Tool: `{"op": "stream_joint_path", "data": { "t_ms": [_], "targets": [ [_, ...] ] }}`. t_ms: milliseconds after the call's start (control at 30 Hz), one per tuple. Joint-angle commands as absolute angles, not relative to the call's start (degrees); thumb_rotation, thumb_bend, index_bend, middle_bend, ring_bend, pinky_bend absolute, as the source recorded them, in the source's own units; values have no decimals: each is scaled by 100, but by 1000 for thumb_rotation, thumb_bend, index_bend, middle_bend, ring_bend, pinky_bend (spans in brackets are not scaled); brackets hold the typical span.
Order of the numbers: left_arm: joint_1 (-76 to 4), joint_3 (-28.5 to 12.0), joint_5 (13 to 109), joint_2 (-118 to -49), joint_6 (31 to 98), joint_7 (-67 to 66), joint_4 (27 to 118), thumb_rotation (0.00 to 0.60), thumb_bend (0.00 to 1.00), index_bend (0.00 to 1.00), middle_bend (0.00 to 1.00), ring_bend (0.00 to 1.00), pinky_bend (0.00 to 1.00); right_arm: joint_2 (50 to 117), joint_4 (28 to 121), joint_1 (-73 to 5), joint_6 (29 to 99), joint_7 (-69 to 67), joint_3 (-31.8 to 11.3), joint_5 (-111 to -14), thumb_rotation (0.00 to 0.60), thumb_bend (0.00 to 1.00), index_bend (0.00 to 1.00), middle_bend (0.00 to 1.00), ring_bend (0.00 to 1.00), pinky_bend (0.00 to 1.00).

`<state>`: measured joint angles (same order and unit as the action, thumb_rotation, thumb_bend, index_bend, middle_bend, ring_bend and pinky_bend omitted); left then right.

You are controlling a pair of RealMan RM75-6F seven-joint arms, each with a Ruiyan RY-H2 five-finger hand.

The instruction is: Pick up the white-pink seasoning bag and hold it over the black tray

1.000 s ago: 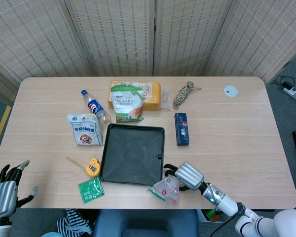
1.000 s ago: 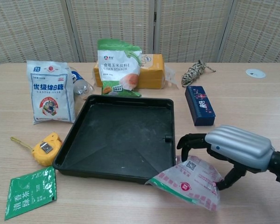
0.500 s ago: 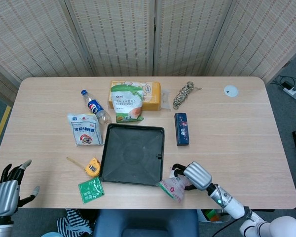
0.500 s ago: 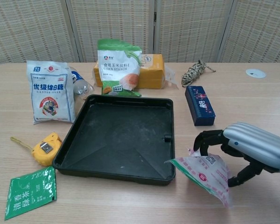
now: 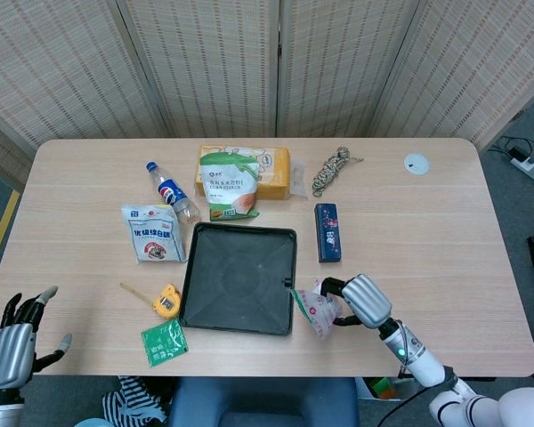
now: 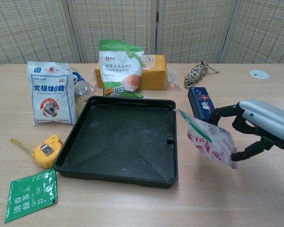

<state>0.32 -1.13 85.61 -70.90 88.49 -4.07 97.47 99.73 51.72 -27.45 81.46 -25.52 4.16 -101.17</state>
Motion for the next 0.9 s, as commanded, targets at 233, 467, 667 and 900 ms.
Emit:
{"op": "stream_joint_path", "data": {
  "t_ms": [233,467,667,900],
  "targets": [
    [26,-121,8597,-7065,8878,-382,9763,600,353,143,218,197,70,9473,6434,-3408,7511,-399,-339,-9812,600,363,606,504,1000,887],
    [58,-101,8580,-7073,8894,-322,9714,600,353,143,218,197,70,9528,6673,-3839,6958,902,-650,-9659,600,363,611,513,1000,887],
    [80,-99,8563,-7072,8910,-259,9657,600,353,143,218,197,70,9742,6498,-4161,6664,1694,-750,-9662,600,363,611,513,1000,887],
    [96,-91,8562,-7093,8918,-210,9609,600,353,144,218,197,71,10020,6182,-4413,6560,2601,-738,-9782,600,363,611,513,1000,887]
  ]
}}
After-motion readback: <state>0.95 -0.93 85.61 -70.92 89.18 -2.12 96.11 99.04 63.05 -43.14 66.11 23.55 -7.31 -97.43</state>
